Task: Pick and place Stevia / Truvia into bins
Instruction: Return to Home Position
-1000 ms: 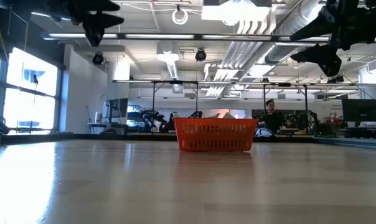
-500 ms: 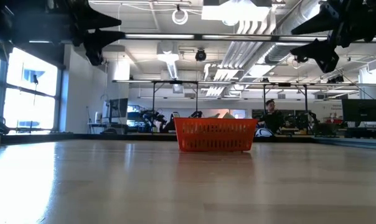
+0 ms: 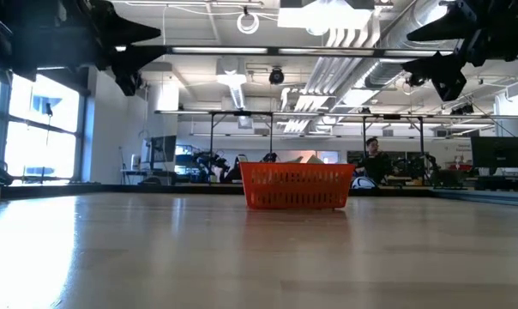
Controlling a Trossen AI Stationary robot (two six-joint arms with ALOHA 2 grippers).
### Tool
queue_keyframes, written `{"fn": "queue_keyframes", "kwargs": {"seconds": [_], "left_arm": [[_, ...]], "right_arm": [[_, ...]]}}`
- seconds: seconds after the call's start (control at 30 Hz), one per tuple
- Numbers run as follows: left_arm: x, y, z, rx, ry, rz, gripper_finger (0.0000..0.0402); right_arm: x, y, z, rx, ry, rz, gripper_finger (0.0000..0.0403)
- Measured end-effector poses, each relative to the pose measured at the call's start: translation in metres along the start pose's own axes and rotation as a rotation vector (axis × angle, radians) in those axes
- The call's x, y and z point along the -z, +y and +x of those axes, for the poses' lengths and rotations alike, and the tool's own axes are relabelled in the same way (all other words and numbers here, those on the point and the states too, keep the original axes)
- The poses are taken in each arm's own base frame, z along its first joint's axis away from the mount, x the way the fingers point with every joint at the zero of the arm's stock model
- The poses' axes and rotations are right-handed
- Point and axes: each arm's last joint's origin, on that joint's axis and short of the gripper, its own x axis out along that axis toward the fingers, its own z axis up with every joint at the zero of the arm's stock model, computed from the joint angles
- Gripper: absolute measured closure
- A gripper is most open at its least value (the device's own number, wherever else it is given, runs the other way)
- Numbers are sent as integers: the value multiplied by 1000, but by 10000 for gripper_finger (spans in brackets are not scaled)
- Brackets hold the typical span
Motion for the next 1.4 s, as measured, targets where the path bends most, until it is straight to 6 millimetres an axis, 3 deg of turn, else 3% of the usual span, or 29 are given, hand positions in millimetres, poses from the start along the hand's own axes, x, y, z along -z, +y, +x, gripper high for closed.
{"fn": "queue_keyframes", "kwargs": {"seconds": [0.4,0.97,1.4], "left_arm": [[23,5,-14,63,-82,20,224],[29,6,-15,56,-48,17,224],[50,15,-16,-40,158,-48,224]], "right_arm": [[8,-5,-32,-11,-90,-13,167],[10,-8,-32,60,-65,-56,167],[14,-13,-32,141,-39,12,167]]}}
